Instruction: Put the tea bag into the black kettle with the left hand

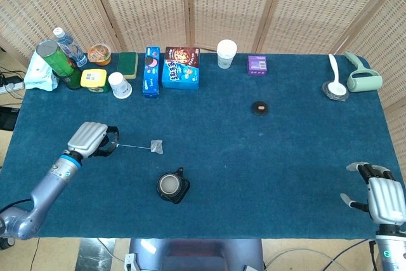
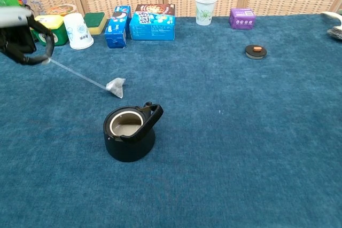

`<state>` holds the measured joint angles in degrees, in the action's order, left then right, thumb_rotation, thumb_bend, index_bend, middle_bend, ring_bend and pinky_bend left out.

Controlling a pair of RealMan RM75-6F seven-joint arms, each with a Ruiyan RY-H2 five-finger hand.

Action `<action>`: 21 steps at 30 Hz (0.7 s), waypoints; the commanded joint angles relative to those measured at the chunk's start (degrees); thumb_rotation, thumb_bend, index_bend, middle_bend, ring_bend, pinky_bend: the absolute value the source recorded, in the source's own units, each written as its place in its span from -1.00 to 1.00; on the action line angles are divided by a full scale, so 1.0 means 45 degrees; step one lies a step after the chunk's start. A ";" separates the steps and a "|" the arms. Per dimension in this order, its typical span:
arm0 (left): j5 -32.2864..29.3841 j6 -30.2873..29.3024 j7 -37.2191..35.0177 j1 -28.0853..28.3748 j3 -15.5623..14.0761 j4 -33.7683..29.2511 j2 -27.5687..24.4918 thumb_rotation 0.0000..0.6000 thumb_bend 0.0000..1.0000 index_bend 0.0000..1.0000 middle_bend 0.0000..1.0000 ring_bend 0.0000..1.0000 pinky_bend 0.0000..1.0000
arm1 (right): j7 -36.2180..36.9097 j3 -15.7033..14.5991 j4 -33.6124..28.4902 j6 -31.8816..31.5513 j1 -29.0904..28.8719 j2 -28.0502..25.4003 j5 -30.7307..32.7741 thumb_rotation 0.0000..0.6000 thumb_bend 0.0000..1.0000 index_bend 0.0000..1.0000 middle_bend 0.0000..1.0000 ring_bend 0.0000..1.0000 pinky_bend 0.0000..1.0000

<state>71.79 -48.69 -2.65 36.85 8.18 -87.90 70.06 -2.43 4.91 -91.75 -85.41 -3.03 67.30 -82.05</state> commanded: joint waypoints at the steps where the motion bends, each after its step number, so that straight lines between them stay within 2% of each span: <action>1: 0.0292 -0.0202 -0.0459 0.0084 0.0315 -0.0533 -0.0459 1.00 0.03 0.20 1.00 1.00 1.00 | 0.0113 -0.0029 0.0049 -0.0061 0.0046 0.0007 -0.0061 1.00 -0.67 -0.29 -0.32 -0.11 -0.50; 13: 0.0920 -0.0216 -0.2254 0.0484 0.1050 -0.2431 -0.1576 1.00 0.03 0.20 1.00 1.00 1.00 | 0.0660 -0.0159 0.0358 -0.0366 0.0325 0.0071 -0.0231 1.00 -0.67 -0.29 -0.32 -0.11 -0.50; 21: 0.1701 -0.0219 -0.3402 0.0610 0.1126 -0.3516 -0.2215 1.00 0.03 0.20 1.00 1.00 1.00 | 0.0939 -0.0204 0.0563 -0.0512 0.0489 0.0122 -0.0272 1.00 -0.67 -0.29 -0.32 -0.11 -0.50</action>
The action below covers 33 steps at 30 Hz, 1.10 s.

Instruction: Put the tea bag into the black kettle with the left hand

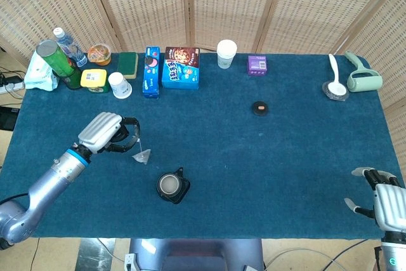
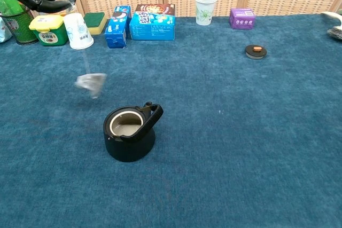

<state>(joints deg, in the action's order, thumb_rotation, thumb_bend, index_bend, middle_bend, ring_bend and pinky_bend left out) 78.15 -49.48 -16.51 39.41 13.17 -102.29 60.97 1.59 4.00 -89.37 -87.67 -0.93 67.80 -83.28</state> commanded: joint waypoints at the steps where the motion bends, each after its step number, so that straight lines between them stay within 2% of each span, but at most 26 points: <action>1: 0.0380 -0.0057 -0.0429 0.0051 0.0017 -0.0422 -0.0239 1.00 0.03 0.20 1.00 1.00 1.00 | 0.0069 -0.0002 0.0053 -0.0002 0.0026 0.0011 0.0007 1.00 -0.67 -0.29 -0.32 -0.11 -0.50; 8: 0.1087 0.0085 -0.1243 0.0343 -0.0003 -0.1170 -0.0546 1.00 0.03 0.20 1.00 1.00 1.00 | 0.0269 0.0004 0.0218 0.0094 0.0060 0.0059 0.0085 1.00 -0.67 -0.29 -0.32 -0.10 -0.50; 15: 0.1398 0.0112 -0.1155 0.0679 0.0028 -0.1617 -0.0655 1.00 0.03 0.20 1.00 1.00 1.00 | 0.0563 -0.0010 0.0431 0.0066 0.0175 0.0082 0.0133 1.00 -0.67 -0.29 -0.32 -0.10 -0.50; 33: 0.1534 0.0792 -0.0602 0.1152 -0.0754 -0.2148 -0.0380 1.00 0.03 0.20 1.00 1.00 1.00 | 0.1233 -0.0007 0.1024 -0.0011 0.0461 0.0169 0.0258 1.00 -0.67 -0.29 -0.32 -0.09 -0.49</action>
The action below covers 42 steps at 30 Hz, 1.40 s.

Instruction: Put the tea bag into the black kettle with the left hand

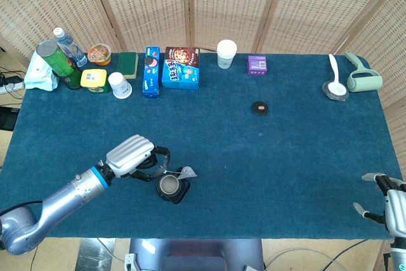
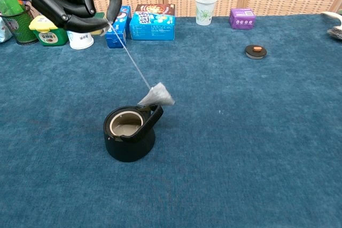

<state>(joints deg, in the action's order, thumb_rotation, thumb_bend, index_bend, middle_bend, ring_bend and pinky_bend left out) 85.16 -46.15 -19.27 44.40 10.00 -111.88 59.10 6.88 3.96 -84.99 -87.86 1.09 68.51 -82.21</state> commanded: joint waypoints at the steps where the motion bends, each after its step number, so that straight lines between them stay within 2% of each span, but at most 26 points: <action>1: -0.0040 0.0055 0.0031 0.0064 -0.0062 -0.0011 0.0053 1.00 0.03 0.20 1.00 1.00 1.00 | 0.0079 0.0004 0.0074 0.0056 0.0012 0.0020 0.0030 1.00 -0.67 -0.29 -0.32 -0.09 -0.49; 15: 0.0107 -0.0233 0.0054 0.0038 -0.0261 -0.0314 -0.0172 1.00 0.03 0.20 1.00 1.00 1.00 | 0.0139 0.0072 0.0178 0.0237 -0.0014 0.0029 0.0103 1.00 -0.67 -0.29 -0.32 -0.09 -0.49; 42: 0.0177 -0.0040 -0.0102 -0.0230 -0.1225 0.0030 -0.0162 1.00 0.03 0.20 1.00 1.00 1.00 | 0.0089 0.0121 0.0205 0.0393 0.0012 0.0042 0.0185 1.00 -0.67 -0.29 -0.32 -0.09 -0.49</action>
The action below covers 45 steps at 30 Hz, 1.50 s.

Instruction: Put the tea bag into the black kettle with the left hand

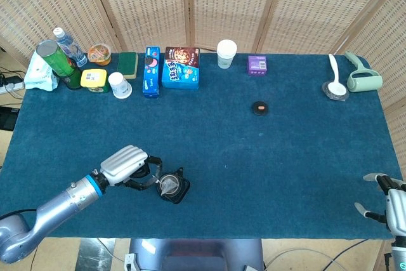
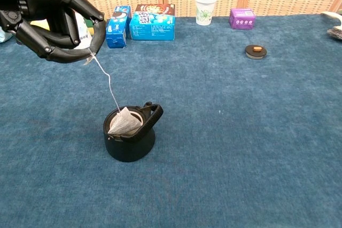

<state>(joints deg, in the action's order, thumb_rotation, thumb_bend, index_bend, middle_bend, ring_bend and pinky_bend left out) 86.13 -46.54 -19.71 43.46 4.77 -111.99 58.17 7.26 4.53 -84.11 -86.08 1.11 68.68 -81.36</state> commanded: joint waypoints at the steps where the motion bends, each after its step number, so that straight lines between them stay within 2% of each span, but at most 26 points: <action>1: -0.0064 0.0066 0.0001 -0.0025 -0.0085 0.0086 0.0076 1.00 0.03 0.20 1.00 1.00 1.00 | 0.0005 -0.0001 0.0007 -0.0003 0.0005 0.0001 -0.0006 1.00 -0.67 -0.29 -0.32 -0.09 -0.49; 15: -0.1095 0.0255 0.0769 0.0173 0.0094 0.1072 0.0994 1.00 0.03 0.20 1.00 1.00 1.00 | 0.0027 -0.0015 0.0028 0.0074 0.0072 0.0043 0.0103 1.00 -0.67 -0.29 -0.31 -0.09 -0.49; 30: -0.2833 0.0917 0.1760 0.0134 -0.0128 0.2602 0.1587 1.00 0.03 0.20 1.00 1.00 1.00 | -0.0124 0.0016 -0.0038 0.0294 -0.0010 0.0041 0.0188 1.00 -0.67 -0.29 -0.31 -0.09 -0.48; 41: -0.3329 0.1304 0.2508 0.0233 -0.0313 0.3646 0.2294 1.00 0.02 0.20 1.00 1.00 1.00 | -0.0230 0.0036 -0.0089 0.0377 0.0011 -0.0018 0.0331 1.00 -0.67 -0.29 -0.31 -0.09 -0.48; 43: -0.3469 0.1315 0.2821 0.0244 -0.0365 0.3804 0.2403 1.00 -0.06 0.12 1.00 1.00 1.00 | -0.0238 0.0044 -0.0103 0.0430 -0.0006 -0.0020 0.0367 1.00 -0.67 -0.29 -0.31 -0.09 -0.48; 45: -0.3641 0.1466 0.3034 0.0297 -0.0416 0.3851 0.2422 1.00 -0.18 -0.13 1.00 1.00 1.00 | -0.0262 0.0041 -0.0117 0.0473 -0.0017 -0.0026 0.0384 1.00 -0.67 -0.29 -0.31 -0.09 -0.48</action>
<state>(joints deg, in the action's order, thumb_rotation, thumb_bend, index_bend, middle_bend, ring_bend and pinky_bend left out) 70.35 -40.41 -6.77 44.60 3.15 -95.04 68.81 6.10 4.71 -84.62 -83.97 1.04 68.57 -79.65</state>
